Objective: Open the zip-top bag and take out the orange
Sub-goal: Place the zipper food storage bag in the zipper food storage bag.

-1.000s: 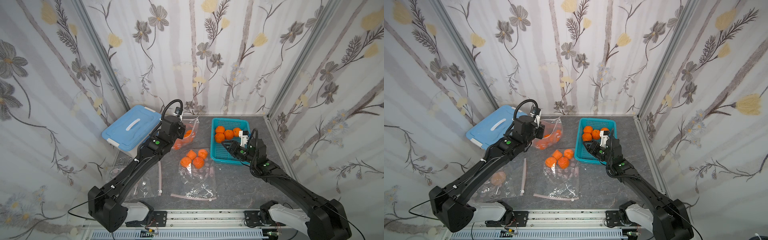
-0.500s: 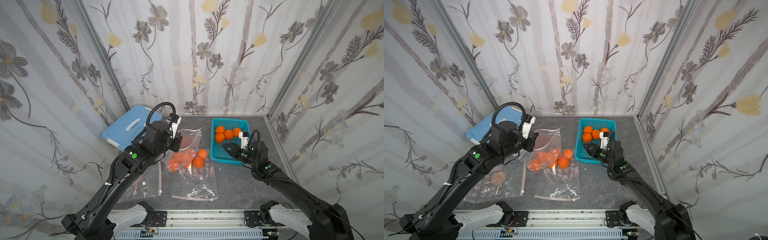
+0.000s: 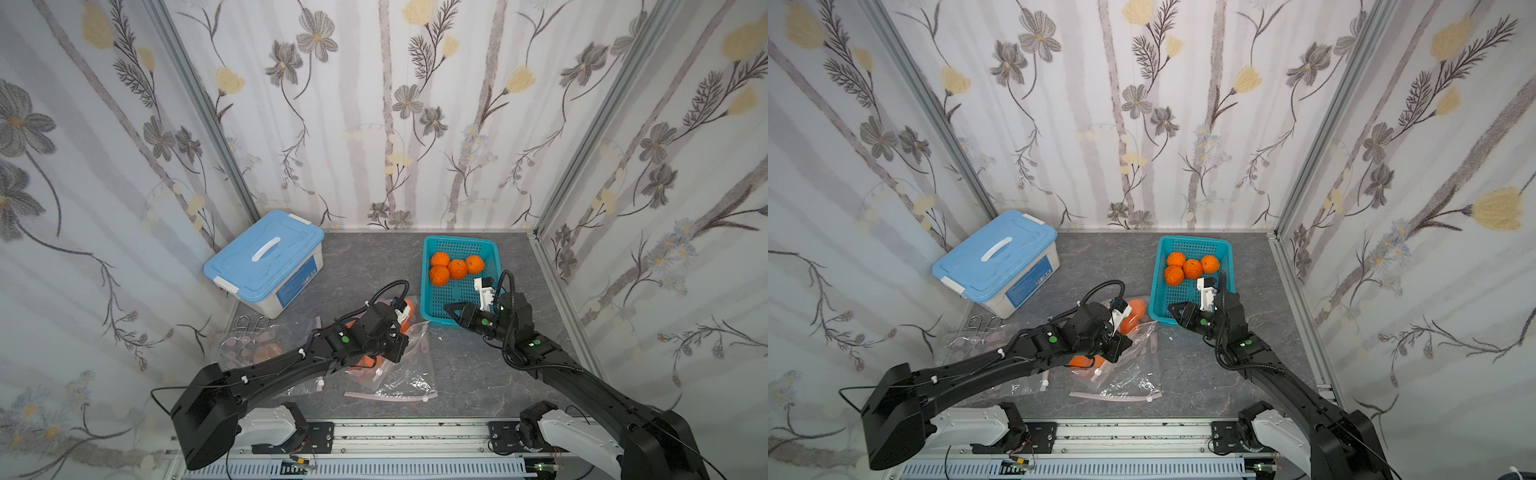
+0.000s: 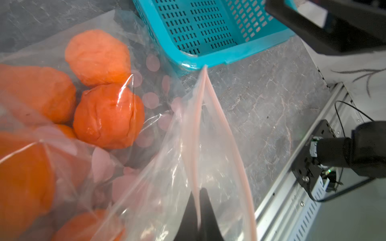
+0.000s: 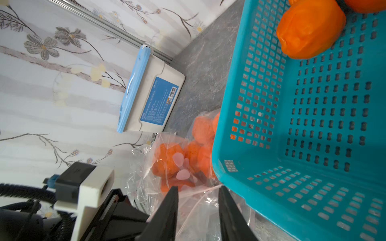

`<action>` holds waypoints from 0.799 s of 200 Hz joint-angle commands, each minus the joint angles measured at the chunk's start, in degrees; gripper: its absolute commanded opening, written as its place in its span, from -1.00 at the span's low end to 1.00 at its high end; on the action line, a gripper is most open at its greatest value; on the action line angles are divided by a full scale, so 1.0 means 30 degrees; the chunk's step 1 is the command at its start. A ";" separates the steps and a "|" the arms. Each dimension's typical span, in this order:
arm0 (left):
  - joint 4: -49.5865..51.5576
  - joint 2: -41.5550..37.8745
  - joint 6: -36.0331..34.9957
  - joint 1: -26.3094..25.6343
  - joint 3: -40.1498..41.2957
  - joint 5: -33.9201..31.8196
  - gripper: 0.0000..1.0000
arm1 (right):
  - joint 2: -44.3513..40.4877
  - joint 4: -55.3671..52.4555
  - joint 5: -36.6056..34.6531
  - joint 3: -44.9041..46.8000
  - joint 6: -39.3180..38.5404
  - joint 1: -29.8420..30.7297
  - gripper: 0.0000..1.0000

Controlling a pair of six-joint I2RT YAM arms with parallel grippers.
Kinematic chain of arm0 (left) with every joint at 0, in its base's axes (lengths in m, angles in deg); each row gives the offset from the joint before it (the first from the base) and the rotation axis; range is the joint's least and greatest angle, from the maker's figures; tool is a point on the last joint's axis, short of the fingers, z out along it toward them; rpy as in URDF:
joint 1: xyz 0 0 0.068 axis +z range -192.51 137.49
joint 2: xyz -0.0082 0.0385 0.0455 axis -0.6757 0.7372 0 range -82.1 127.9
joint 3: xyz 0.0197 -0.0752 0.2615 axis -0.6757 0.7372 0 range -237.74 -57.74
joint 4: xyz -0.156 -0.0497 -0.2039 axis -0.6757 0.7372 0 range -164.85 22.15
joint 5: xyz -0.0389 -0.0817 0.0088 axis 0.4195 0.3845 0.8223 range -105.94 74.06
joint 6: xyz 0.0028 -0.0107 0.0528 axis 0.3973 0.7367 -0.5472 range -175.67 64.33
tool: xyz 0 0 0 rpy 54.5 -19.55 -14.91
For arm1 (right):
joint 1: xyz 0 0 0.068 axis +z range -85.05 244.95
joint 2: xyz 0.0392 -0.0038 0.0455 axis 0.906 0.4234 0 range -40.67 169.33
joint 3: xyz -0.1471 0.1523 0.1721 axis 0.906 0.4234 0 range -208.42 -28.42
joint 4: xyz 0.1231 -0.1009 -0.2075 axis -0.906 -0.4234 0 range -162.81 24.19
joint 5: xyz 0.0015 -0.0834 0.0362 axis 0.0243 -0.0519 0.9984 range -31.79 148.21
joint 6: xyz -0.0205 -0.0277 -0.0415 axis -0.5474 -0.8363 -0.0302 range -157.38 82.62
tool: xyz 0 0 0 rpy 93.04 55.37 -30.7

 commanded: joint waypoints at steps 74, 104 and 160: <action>-0.3361 0.2371 0.2097 -0.0287 -0.1896 0.1125 -1.00 | 0.0067 0.4364 0.0118 0.1290 -0.0182 0.3897 -0.64; -0.0887 0.2214 0.1596 -0.0371 -0.2624 0.1397 -1.00 | 0.0977 0.3559 -0.0283 0.0289 -0.0635 0.4095 -0.67; 0.2800 0.1030 0.0983 -0.0375 -0.3203 -0.0632 -1.00 | 0.3513 0.2740 0.0440 -0.0451 -0.1411 0.5308 -0.70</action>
